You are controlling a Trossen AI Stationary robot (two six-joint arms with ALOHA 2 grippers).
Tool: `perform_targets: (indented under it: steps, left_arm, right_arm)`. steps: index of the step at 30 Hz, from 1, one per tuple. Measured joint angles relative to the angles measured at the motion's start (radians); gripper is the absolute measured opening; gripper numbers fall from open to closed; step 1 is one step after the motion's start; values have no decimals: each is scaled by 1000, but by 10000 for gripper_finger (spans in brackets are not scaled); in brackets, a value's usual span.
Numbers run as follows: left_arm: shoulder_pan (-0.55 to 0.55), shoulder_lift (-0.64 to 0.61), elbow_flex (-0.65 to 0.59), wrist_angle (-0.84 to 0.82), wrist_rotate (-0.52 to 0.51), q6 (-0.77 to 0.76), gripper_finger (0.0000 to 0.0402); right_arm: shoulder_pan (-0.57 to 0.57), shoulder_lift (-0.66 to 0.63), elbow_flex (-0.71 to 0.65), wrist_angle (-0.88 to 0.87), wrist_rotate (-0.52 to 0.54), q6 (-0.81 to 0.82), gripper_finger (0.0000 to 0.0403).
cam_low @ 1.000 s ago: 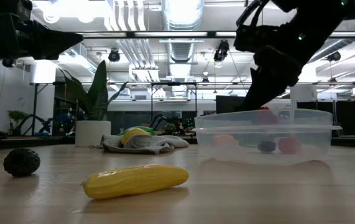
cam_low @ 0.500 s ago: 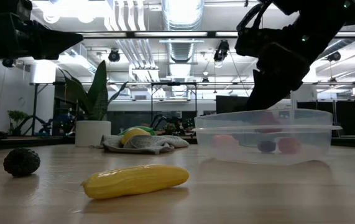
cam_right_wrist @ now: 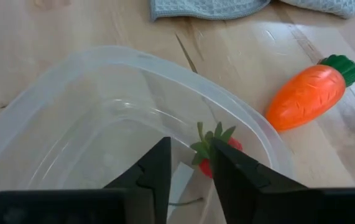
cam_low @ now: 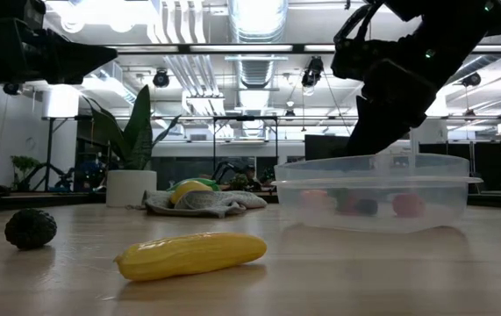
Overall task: Pick and placing Produce into tupperware
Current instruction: Put the carrot into the transparent bin
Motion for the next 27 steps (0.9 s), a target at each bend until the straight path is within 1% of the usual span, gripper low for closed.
perform_targets:
  steps: [9, 13, 17, 22, 27]
  left_arm:
    - [0, 0, 0, 0, 0, 0, 0]
    - [0, 1, 0, -1, 0, 0, 0]
    - [0, 1, 0, 0, 0, 0, 0]
    - [0, 1, 0, 0, 0, 0, 0]
    - [0, 0, 0, 0, 0, 0, 0]
  right_arm:
    - [0, 0, 0, 62, -10, 0, 142]
    - [0, 0, 8, 95, -10, 6, 171]
    - [-10, -2, 63, 88, -9, 25, 205]
    - [-36, -3, 195, -48, 20, -35, 245]
    - [-101, -2, 378, -324, 72, -42, 280]
